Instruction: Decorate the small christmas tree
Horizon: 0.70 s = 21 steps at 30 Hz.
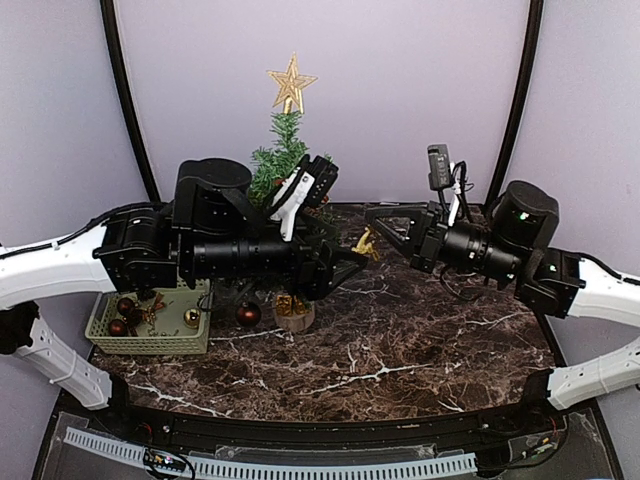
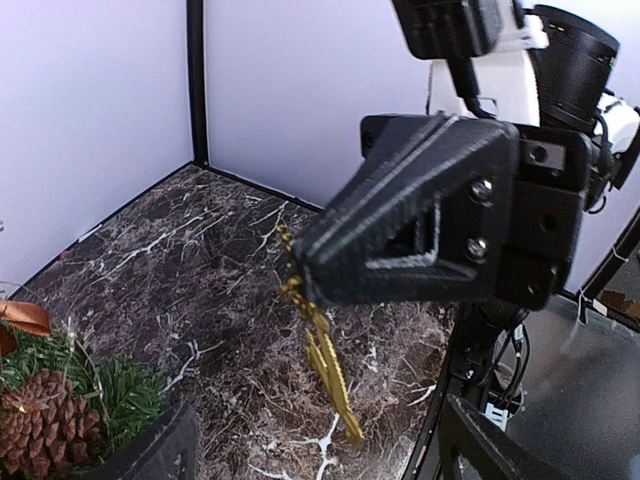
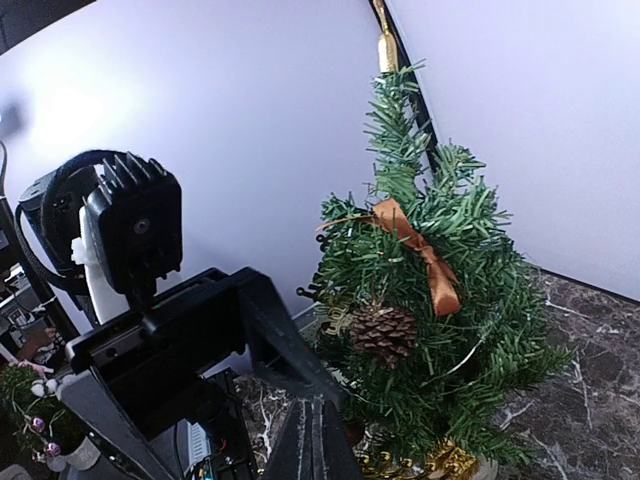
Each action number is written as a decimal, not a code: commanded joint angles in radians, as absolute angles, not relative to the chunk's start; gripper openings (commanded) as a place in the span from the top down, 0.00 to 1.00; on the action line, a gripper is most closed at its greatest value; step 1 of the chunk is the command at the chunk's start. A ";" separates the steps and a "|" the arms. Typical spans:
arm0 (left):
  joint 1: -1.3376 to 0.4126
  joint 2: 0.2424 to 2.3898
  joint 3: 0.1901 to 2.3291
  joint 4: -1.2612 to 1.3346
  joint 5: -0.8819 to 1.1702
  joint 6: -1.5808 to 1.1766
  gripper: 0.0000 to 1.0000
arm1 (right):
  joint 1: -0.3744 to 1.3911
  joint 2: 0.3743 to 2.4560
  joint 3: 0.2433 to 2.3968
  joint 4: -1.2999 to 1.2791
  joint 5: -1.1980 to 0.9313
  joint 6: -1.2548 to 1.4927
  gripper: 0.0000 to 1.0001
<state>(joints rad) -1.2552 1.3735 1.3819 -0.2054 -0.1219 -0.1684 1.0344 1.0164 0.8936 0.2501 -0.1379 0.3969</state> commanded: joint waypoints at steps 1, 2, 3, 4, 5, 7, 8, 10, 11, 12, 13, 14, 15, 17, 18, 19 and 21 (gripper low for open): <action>-1.262 1.384 1.433 -0.215 -0.216 -0.183 0.12 | 1.060 1.047 0.940 0.308 -0.156 0.373 1.00; -1.262 1.388 1.433 -0.216 -0.224 -0.183 0.12 | 1.063 1.057 0.946 0.308 -0.159 0.371 1.00; -1.262 1.389 1.433 -0.218 -0.230 -0.183 0.12 | 1.068 1.065 0.950 0.309 -0.158 0.368 1.00; -1.262 1.394 1.435 -0.220 -0.240 -0.183 0.14 | 1.070 1.071 0.952 0.312 -0.159 0.367 1.00; -1.262 1.396 1.437 -0.227 -0.248 -0.183 0.17 | 1.070 1.073 0.953 0.316 -0.161 0.367 1.00; -1.262 1.399 1.440 -0.235 -0.254 -0.186 0.34 | 1.072 1.078 0.954 0.324 -0.166 0.369 1.00; -1.262 1.400 1.439 -0.236 -0.256 -0.189 0.45 | 1.072 1.079 0.955 0.325 -0.166 0.370 1.00; -1.262 1.400 1.437 -0.238 -0.252 -0.191 0.59 | 1.071 1.080 0.957 0.325 -0.166 0.371 1.00; -1.262 1.401 1.436 -0.239 -0.252 -0.191 0.63 | 1.072 1.079 0.955 0.325 -0.164 0.371 1.00; -1.262 1.401 1.436 -0.242 -0.253 -0.194 0.69 | 1.072 1.079 0.955 0.326 -0.164 0.370 1.00; -1.262 1.402 1.436 -0.246 -0.254 -0.194 0.71 | 1.072 1.077 0.953 0.327 -0.162 0.371 1.00; -1.262 1.404 1.435 -0.246 -0.255 -0.197 0.72 | 1.072 1.077 0.952 0.329 -0.162 0.371 1.00; -1.262 1.404 1.435 -0.248 -0.258 -0.197 0.72 | 1.072 1.076 0.951 0.330 -0.163 0.373 1.00; -1.262 1.410 1.435 -0.250 -0.259 -0.197 0.71 | 1.073 1.078 0.950 0.334 -0.170 0.375 1.00; -1.262 1.411 1.436 -0.249 -0.259 -0.196 0.70 | 1.072 1.079 0.951 0.337 -0.172 0.377 1.00; -1.262 1.414 1.436 -0.247 -0.255 -0.194 0.70 | 1.073 1.081 0.950 0.340 -0.175 0.378 1.00; -1.262 1.418 1.435 -0.237 -0.246 -0.191 0.72 | 1.074 1.081 0.949 0.342 -0.179 0.380 1.00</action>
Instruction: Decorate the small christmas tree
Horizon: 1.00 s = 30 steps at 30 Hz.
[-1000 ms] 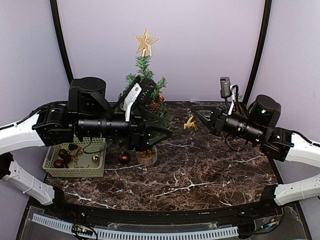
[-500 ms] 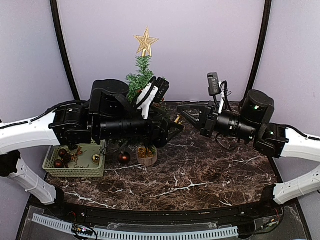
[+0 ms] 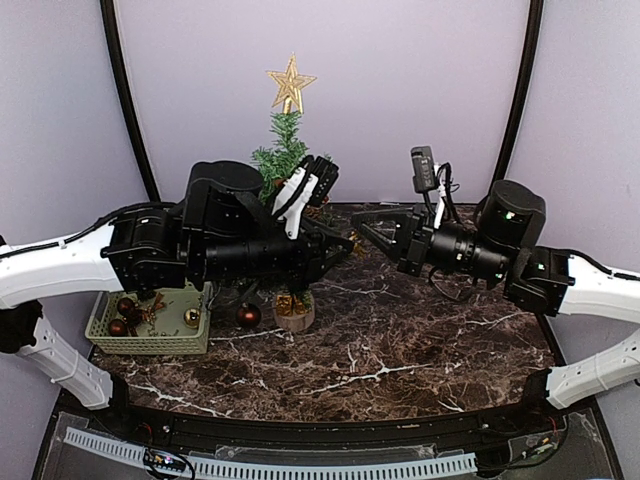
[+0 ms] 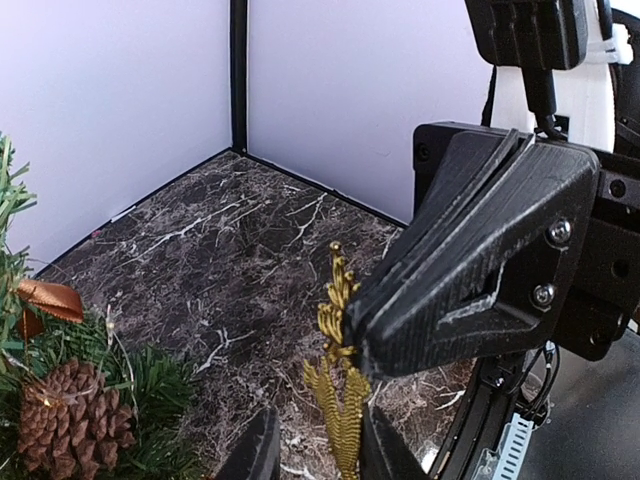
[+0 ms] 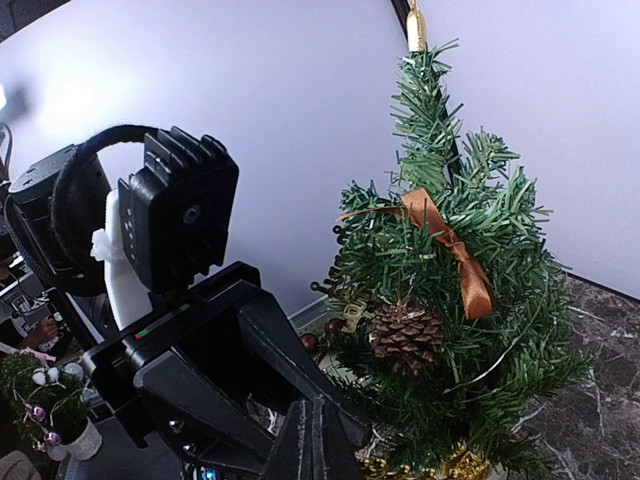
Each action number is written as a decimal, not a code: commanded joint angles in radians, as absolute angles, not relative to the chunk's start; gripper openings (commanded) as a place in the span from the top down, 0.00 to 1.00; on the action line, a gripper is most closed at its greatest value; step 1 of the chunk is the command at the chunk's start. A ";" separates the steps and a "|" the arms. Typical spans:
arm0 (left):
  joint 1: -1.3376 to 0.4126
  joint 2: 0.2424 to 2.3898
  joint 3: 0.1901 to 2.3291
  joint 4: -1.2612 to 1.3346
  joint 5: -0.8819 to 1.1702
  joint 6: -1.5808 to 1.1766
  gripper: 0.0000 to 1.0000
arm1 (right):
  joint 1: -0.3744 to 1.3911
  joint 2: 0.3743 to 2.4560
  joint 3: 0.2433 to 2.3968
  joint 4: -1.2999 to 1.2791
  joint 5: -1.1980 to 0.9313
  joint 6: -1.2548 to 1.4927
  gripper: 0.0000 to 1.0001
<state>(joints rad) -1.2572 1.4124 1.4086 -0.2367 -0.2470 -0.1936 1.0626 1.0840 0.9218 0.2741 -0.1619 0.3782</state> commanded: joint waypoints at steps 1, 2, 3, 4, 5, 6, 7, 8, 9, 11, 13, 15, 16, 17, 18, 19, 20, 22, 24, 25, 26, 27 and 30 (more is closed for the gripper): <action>-1.262 1.418 1.434 -0.231 -0.242 -0.190 0.74 | 1.073 1.080 0.947 0.342 -0.178 0.381 1.00; -1.262 1.417 1.432 -0.229 -0.237 -0.190 0.81 | 1.073 1.078 0.945 0.342 -0.177 0.381 1.00; -1.262 1.417 1.430 -0.224 -0.234 -0.189 0.85 | 1.073 1.074 0.942 0.343 -0.172 0.381 1.00; -1.262 1.411 1.425 -0.221 -0.228 -0.186 0.93 | 1.074 1.069 0.935 0.346 -0.166 0.379 1.00; -1.262 1.408 1.420 -0.211 -0.224 -0.186 0.97 | 1.073 1.062 0.930 0.351 -0.161 0.378 0.94; -1.262 1.397 1.408 -0.207 -0.218 -0.187 1.00 | 1.073 1.055 0.920 0.358 -0.154 0.379 0.90; -1.262 1.390 1.400 -0.196 -0.212 -0.188 1.00 | 1.072 1.048 0.912 0.363 -0.143 0.379 0.85; -1.261 1.377 1.385 -0.192 -0.209 -0.189 1.00 | 1.073 1.043 0.905 0.366 -0.132 0.377 0.75; -1.260 1.369 1.377 -0.186 -0.197 -0.190 1.00 | 1.071 1.035 0.899 0.367 -0.124 0.374 0.64; -1.261 1.346 1.358 -0.181 -0.181 -0.193 1.00 | 1.071 1.017 0.888 0.371 -0.106 0.367 0.47; -1.261 1.324 1.339 -0.178 -0.161 -0.192 1.00 | 1.064 0.993 0.868 0.379 -0.082 0.363 0.35; -1.261 1.300 1.316 -0.166 -0.143 -0.188 1.00 | 1.047 0.978 0.852 0.379 -0.085 0.365 0.28; -1.261 1.282 1.298 -0.161 -0.138 -0.184 1.00 | 1.036 0.973 0.844 0.381 -0.107 0.367 0.26; -1.261 1.273 1.279 -0.148 -0.132 -0.182 1.00 | 1.022 0.969 0.833 0.386 -0.155 0.373 0.25; -1.261 1.254 1.267 -0.140 -0.126 -0.174 1.00 | 1.007 0.967 0.821 0.398 -0.204 0.381 0.23; -1.261 1.243 1.244 -0.120 -0.116 -0.168 1.00 | 0.991 0.967 0.812 0.405 -0.269 0.392 0.23; -1.261 1.222 1.233 -0.098 -0.112 -0.157 1.00 | 0.976 0.972 0.809 0.410 -0.331 0.403 0.22; -1.260 1.191 1.197 -0.064 -0.096 -0.145 1.00 | 0.961 0.988 0.810 0.420 -0.440 0.429 0.22; -1.258 1.163 1.167 -0.028 -0.072 -0.146 1.00 | 0.959 1.011 0.811 0.449 -0.528 0.453 0.23; -1.255 1.145 1.148 -0.016 -0.047 -0.154 1.00 | 0.959 1.024 0.812 0.474 -0.565 0.470 0.25; -1.253 1.137 1.138 0.011 -0.033 -0.161 1.00 | 0.960 1.037 0.815 0.497 -0.593 0.488 0.26; -1.248 1.123 1.123 0.026 -0.011 -0.167 1.00 | 0.961 1.053 0.819 0.516 -0.617 0.502 0.29; -1.244 1.106 1.097 0.072 0.056 -0.198 1.00 | 0.984 1.105 0.849 0.547 -0.645 0.510 0.34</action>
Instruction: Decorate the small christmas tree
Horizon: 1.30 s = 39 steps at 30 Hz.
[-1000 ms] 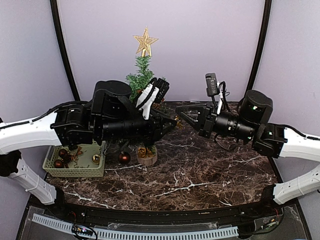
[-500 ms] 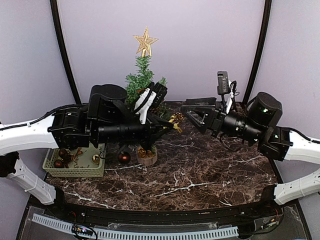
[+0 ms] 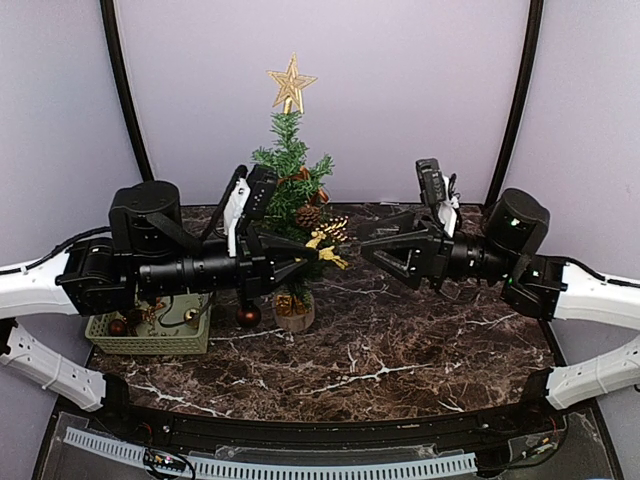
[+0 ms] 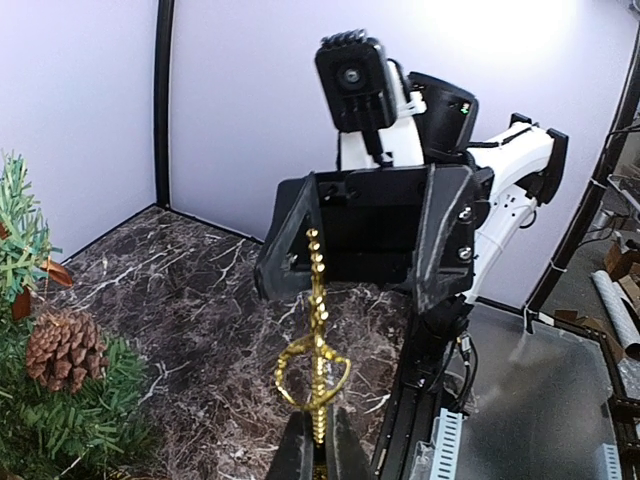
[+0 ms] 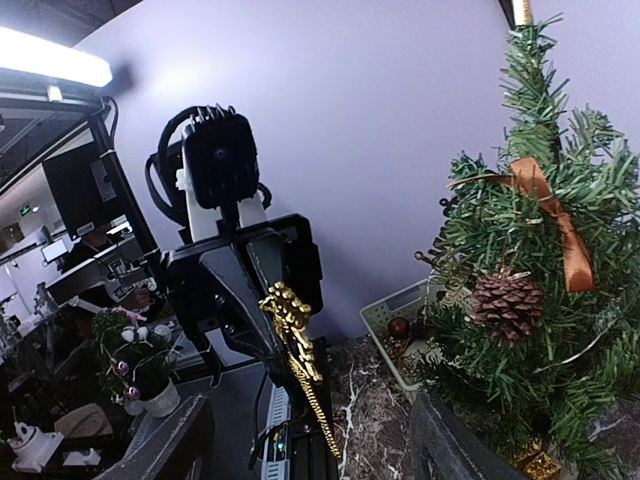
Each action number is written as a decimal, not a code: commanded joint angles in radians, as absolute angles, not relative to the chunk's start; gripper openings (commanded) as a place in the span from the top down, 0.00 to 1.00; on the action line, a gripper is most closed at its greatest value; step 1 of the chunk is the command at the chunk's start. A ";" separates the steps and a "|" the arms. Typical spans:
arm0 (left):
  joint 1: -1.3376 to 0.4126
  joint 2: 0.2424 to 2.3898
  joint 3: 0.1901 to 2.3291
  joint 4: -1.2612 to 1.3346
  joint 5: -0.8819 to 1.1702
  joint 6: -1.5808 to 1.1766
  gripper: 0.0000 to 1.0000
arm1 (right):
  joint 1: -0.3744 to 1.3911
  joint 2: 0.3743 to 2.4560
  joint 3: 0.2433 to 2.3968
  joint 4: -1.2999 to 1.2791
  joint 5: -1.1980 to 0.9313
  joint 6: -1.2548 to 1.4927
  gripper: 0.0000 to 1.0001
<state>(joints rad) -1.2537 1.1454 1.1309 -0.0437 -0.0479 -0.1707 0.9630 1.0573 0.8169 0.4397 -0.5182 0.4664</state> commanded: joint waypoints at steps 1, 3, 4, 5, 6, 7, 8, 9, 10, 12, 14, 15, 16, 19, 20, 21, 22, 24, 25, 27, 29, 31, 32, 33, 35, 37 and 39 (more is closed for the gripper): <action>-1.243 1.102 1.091 0.077 0.061 -0.211 1.00 | 1.001 1.121 0.866 0.543 -0.641 0.500 0.35; -1.241 1.102 1.083 0.089 0.075 -0.228 1.00 | 1.036 1.152 0.897 0.531 -0.621 0.475 0.36; -1.241 1.102 1.079 0.102 0.087 -0.233 1.00 | 1.047 1.162 0.905 0.540 -0.612 0.472 0.37; -1.241 1.100 1.070 0.112 0.093 -0.245 1.00 | 1.053 1.170 0.908 0.561 -0.603 0.477 0.37; -1.241 1.099 1.065 0.133 0.104 -0.250 1.00 | 1.061 1.179 0.908 0.590 -0.597 0.484 0.39; -1.241 1.098 1.053 0.144 0.110 -0.260 1.00 | 1.068 1.186 0.910 0.610 -0.589 0.488 0.41; -1.240 1.097 1.047 0.163 0.119 -0.264 1.00 | 1.075 1.192 0.916 0.622 -0.580 0.488 0.45; -1.240 1.096 1.038 0.170 0.122 -0.271 1.00 | 1.084 1.197 0.922 0.628 -0.568 0.483 0.48; -1.240 1.095 1.036 0.177 0.125 -0.273 1.00 | 1.089 1.200 0.926 0.635 -0.558 0.480 0.51; -1.239 1.095 1.031 0.183 0.125 -0.278 1.00 | 1.097 1.204 0.929 0.657 -0.545 0.479 0.56; -1.239 1.094 1.027 0.186 0.123 -0.278 1.00 | 1.100 1.205 0.931 0.665 -0.535 0.479 0.61; -1.238 1.093 1.027 0.187 0.124 -0.278 1.00 | 1.100 1.206 0.934 0.659 -0.531 0.476 0.64; -1.238 1.092 1.025 0.186 0.124 -0.277 1.00 | 1.103 1.206 0.939 0.651 -0.527 0.471 0.67; -1.237 1.090 1.025 0.182 0.122 -0.274 1.00 | 1.106 1.210 0.950 0.632 -0.529 0.464 0.77; -1.236 1.089 1.025 0.182 0.121 -0.274 1.00 | 1.107 1.212 0.954 0.624 -0.534 0.461 0.79; -1.235 1.088 1.025 0.180 0.121 -0.273 1.00 | 1.107 1.214 0.957 0.614 -0.538 0.458 0.81; -1.234 1.088 1.026 0.180 0.123 -0.273 1.00 | 1.109 1.215 0.961 0.603 -0.542 0.454 0.83; -1.233 1.089 1.028 0.177 0.125 -0.272 1.00 | 1.109 1.218 0.965 0.582 -0.542 0.443 0.84; -1.233 1.090 1.028 0.173 0.128 -0.272 1.00 | 1.110 1.217 0.968 0.566 -0.537 0.435 0.84; -1.231 1.093 1.031 0.160 0.134 -0.268 1.00 | 1.110 1.217 0.971 0.545 -0.526 0.424 0.84; -1.230 1.101 1.040 0.137 0.142 -0.262 1.00 | 1.110 1.217 0.975 0.535 -0.522 0.418 0.82; -1.230 1.108 1.055 0.111 0.152 -0.253 1.00 | 1.110 1.216 0.980 0.515 -0.504 0.408 0.81; -1.230 1.110 1.058 0.104 0.154 -0.248 1.00 | 1.109 1.214 0.981 0.506 -0.499 0.403 0.80; -1.230 1.109 1.063 0.095 0.157 -0.246 1.00 | 1.110 1.212 0.982 0.500 -0.494 0.400 0.80; -1.229 1.104 1.066 0.087 0.165 -0.240 1.00 | 1.110 1.208 0.981 0.485 -0.487 0.393 0.79; -1.228 1.102 1.068 0.081 0.177 -0.237 1.00 | 1.111 1.201 0.975 0.480 -0.474 0.390 0.68; -1.227 1.100 1.066 0.086 0.193 -0.237 1.00 | 1.109 1.193 0.972 0.469 -0.460 0.384 0.64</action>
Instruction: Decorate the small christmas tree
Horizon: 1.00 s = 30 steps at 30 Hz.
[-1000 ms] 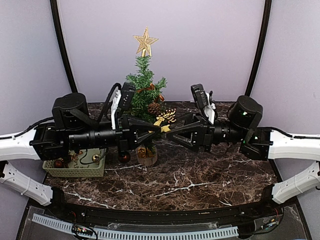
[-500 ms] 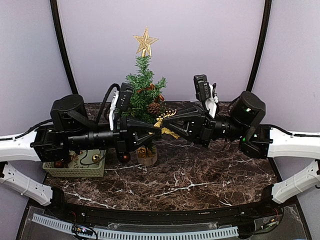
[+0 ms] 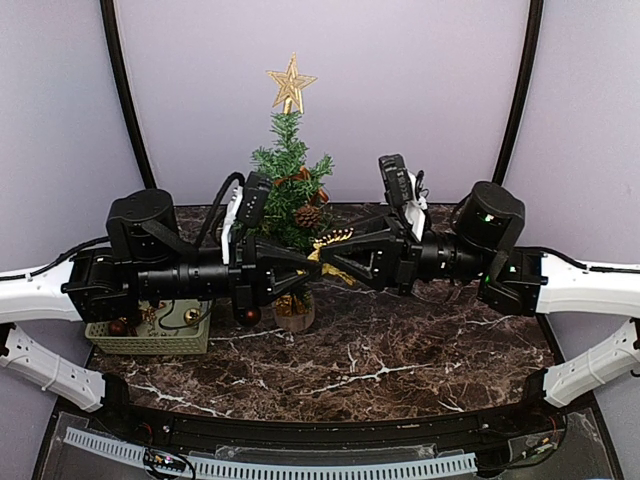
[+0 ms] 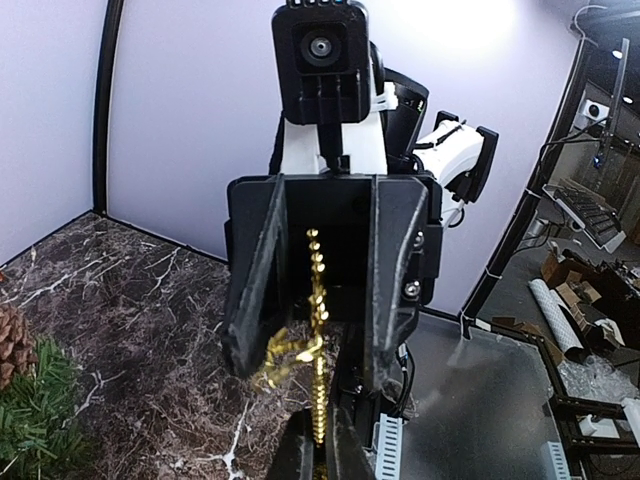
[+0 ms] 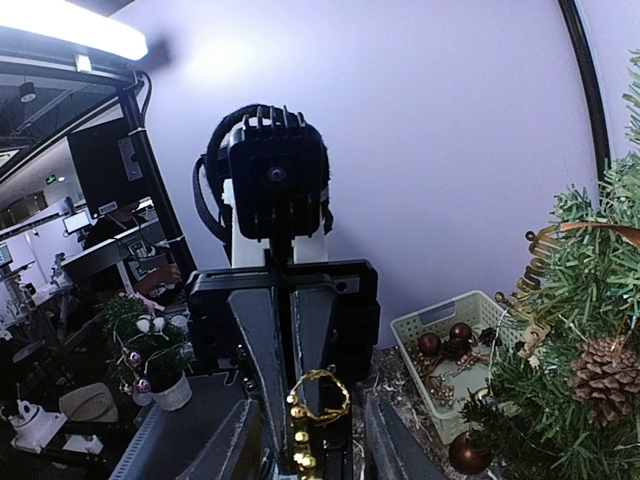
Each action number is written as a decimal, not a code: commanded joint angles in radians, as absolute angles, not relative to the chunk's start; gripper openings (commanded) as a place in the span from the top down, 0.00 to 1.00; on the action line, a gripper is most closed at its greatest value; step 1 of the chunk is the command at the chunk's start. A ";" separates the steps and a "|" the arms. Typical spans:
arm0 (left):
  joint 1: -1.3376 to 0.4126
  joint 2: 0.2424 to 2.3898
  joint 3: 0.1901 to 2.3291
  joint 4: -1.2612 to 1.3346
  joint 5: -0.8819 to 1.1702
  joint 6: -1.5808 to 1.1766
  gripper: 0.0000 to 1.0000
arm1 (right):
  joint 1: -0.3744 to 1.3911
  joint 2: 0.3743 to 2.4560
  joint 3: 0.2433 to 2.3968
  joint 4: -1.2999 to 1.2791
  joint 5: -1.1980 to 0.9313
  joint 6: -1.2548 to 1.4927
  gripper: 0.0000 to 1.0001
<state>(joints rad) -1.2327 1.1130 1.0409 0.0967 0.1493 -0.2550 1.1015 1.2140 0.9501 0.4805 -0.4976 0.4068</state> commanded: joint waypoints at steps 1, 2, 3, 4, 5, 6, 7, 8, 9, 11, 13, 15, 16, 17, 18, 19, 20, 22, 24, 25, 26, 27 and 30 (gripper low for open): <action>-1.227 1.099 1.065 0.091 0.197 -0.238 1.00 | 1.109 1.191 0.973 0.461 -0.462 0.382 0.66; -1.227 1.100 1.064 0.092 0.205 -0.240 1.00 | 1.110 1.189 0.976 0.454 -0.466 0.379 0.70; -1.226 1.100 1.065 0.092 0.208 -0.240 1.00 | 1.110 1.189 0.979 0.445 -0.472 0.377 0.73; -1.226 1.103 1.067 0.090 0.213 -0.241 1.00 | 1.110 1.188 0.983 0.439 -0.484 0.376 0.78; -1.226 1.105 1.069 0.085 0.217 -0.241 1.00 | 1.109 1.190 0.988 0.433 -0.500 0.375 0.79; -1.226 1.109 1.070 0.081 0.220 -0.242 1.00 | 1.110 1.191 0.994 0.422 -0.505 0.372 0.80; -1.226 1.110 1.073 0.075 0.224 -0.242 1.00 | 1.110 1.192 0.997 0.414 -0.506 0.369 0.81; -1.225 1.114 1.075 0.073 0.227 -0.243 1.00 | 1.111 1.191 0.997 0.410 -0.502 0.368 0.81; -1.224 1.117 1.076 0.068 0.232 -0.243 1.00 | 1.110 1.189 0.995 0.411 -0.496 0.368 0.82; -1.224 1.121 1.077 0.062 0.239 -0.244 1.00 | 1.110 1.183 0.989 0.421 -0.489 0.369 0.84; -1.223 1.127 1.080 0.053 0.244 -0.244 1.00 | 1.110 1.181 0.984 0.435 -0.485 0.376 0.84; -1.223 1.134 1.083 0.044 0.249 -0.245 1.00 | 1.110 1.181 0.979 0.448 -0.483 0.383 0.84; -1.223 1.135 1.083 0.041 0.251 -0.246 1.00 | 1.110 1.181 0.977 0.453 -0.483 0.384 0.84; -1.223 1.137 1.084 0.041 0.253 -0.247 1.00 | 1.110 1.182 0.976 0.455 -0.482 0.385 0.84; -1.223 1.138 1.085 0.039 0.254 -0.247 1.00 | 1.110 1.181 0.975 0.456 -0.481 0.386 0.84; -1.223 1.138 1.085 0.039 0.254 -0.247 1.00 | 1.110 1.181 0.974 0.456 -0.480 0.387 0.85; -1.223 1.138 1.085 0.036 0.252 -0.247 1.00 | 1.110 1.180 0.974 0.455 -0.479 0.387 0.87; -1.223 1.136 1.084 0.036 0.248 -0.247 1.00 | 1.109 1.176 0.970 0.456 -0.472 0.387 0.89; -1.223 1.133 1.082 0.036 0.244 -0.246 1.00 | 1.109 1.170 0.965 0.457 -0.467 0.386 0.92; -1.223 1.132 1.081 0.035 0.242 -0.247 1.00 | 1.110 1.170 0.963 0.456 -0.464 0.385 0.93; -1.223 1.131 1.081 0.034 0.237 -0.247 1.00 | 1.109 1.166 0.961 0.457 -0.461 0.384 0.93; -1.223 1.128 1.079 0.035 0.235 -0.248 1.00 | 1.110 1.164 0.961 0.455 -0.459 0.384 0.94; -1.223 1.119 1.076 0.035 0.214 -0.252 1.00 | 1.111 1.159 0.958 0.451 -0.443 0.380 0.97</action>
<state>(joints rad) -1.2213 1.1408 1.0595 0.0513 0.2207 -0.2546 1.1065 1.1927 0.9619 0.4019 -0.4911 0.3794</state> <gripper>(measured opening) 0.034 0.045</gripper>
